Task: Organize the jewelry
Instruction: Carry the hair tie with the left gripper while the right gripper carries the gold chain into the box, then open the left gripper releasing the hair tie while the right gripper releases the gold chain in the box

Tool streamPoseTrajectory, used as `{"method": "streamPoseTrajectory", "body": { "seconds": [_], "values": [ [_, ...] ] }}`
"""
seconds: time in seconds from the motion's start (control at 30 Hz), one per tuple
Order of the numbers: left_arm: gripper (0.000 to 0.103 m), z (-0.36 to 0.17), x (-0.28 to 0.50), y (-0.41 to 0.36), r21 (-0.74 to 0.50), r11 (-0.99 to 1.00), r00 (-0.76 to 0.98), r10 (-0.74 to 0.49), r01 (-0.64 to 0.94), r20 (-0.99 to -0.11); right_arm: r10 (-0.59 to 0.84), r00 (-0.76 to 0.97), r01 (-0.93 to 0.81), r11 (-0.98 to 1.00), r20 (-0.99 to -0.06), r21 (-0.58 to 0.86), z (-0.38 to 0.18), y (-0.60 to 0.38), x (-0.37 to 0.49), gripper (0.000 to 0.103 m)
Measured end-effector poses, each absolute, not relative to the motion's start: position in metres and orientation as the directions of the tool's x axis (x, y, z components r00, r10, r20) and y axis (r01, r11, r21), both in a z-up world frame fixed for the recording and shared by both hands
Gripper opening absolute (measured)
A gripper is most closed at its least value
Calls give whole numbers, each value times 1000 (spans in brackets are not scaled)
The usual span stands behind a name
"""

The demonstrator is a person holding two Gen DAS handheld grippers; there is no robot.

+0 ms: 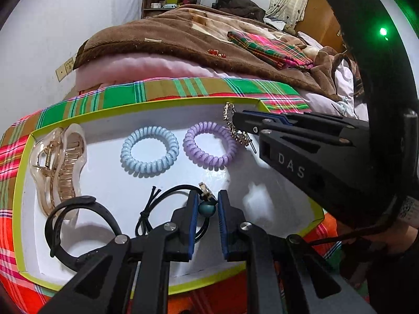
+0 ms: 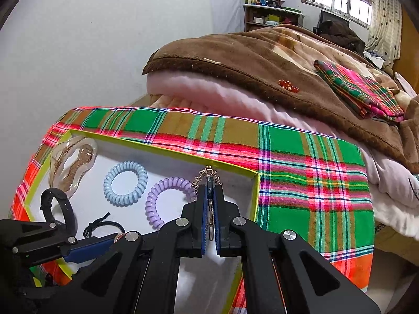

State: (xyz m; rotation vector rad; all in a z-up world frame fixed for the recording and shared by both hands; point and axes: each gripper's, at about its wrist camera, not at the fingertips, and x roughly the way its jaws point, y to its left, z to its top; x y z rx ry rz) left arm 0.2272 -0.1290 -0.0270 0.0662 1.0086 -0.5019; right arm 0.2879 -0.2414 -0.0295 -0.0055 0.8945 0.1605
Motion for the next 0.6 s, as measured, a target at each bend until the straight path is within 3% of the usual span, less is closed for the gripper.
{"method": "streamPoseTrajectory", "body": {
  "seconds": [0.4, 0.6],
  "values": [
    [17, -27, 227, -132, -171, 885, 423, -367, 433, -829, 139, 612, -131, 989, -778, 73, -29, -242, 289, 8],
    [28, -26, 227, -133, -173, 884, 420, -369, 435, -829, 141, 623, -129, 989, -770, 76, -24, -243, 287, 10]
  ]
}}
